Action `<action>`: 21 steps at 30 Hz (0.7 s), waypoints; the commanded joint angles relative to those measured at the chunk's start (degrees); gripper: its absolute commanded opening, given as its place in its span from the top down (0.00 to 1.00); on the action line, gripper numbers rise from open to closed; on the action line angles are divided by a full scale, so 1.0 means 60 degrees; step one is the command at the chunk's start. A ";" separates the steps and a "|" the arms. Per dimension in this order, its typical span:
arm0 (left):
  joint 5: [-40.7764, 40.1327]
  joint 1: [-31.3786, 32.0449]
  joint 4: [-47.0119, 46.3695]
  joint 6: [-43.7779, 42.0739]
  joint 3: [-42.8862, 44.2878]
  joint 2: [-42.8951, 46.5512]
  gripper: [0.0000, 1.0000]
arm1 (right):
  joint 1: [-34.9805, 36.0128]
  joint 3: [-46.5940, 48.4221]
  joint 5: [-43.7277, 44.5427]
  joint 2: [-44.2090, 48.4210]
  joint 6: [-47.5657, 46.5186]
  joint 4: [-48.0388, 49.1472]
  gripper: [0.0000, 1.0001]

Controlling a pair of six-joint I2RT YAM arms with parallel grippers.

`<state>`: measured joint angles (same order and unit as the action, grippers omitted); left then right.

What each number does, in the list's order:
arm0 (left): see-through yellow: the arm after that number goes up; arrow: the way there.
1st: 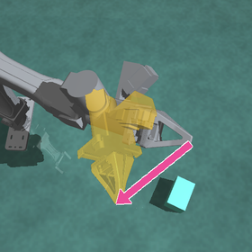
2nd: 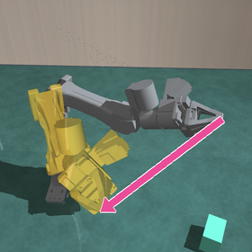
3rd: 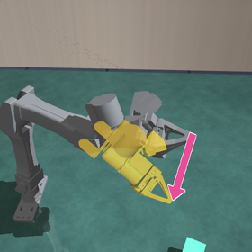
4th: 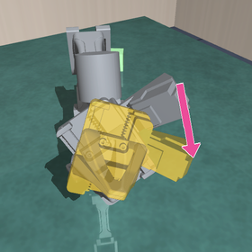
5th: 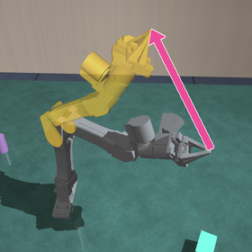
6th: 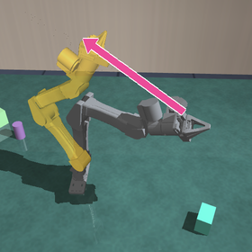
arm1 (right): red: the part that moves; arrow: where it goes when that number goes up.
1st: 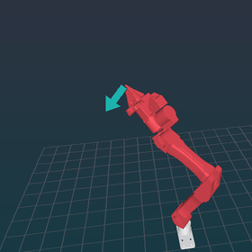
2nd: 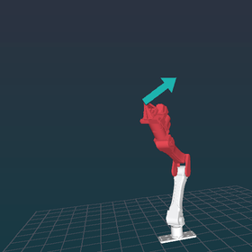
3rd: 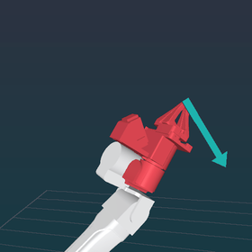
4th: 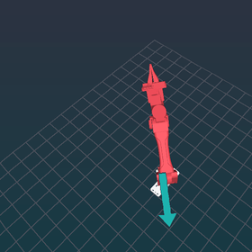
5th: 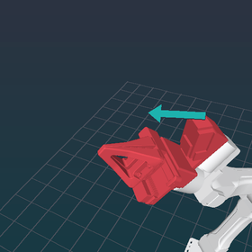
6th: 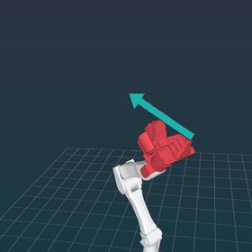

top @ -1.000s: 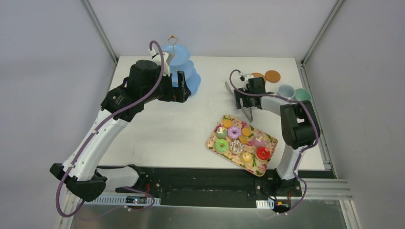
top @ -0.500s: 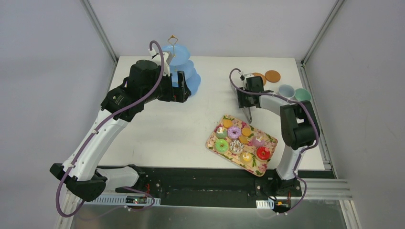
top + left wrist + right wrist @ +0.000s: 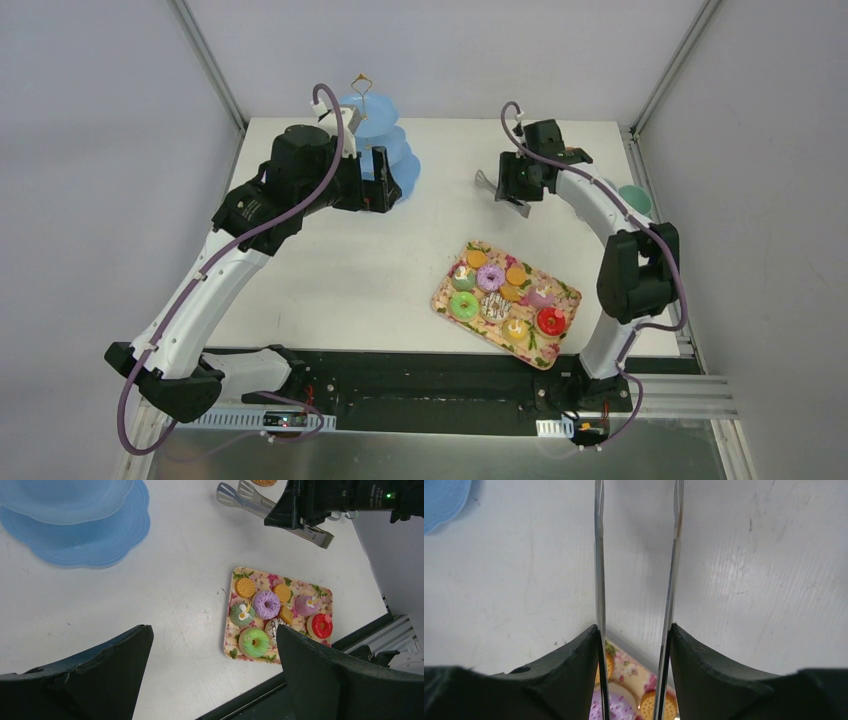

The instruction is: Serve the afternoon tea

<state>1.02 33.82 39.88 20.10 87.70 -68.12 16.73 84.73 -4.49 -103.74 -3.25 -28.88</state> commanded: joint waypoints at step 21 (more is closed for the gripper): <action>-0.0110 0.0090 -0.1384 -0.0017 -0.0068 -0.0481 0.00 | -0.1118 -0.0646 -0.3338 0.4250 0.3216 -0.4296 0.49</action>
<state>1.80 33.82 34.59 20.01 87.59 -71.68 10.02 81.78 -20.32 -83.09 14.50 -50.35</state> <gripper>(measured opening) 0.995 0.519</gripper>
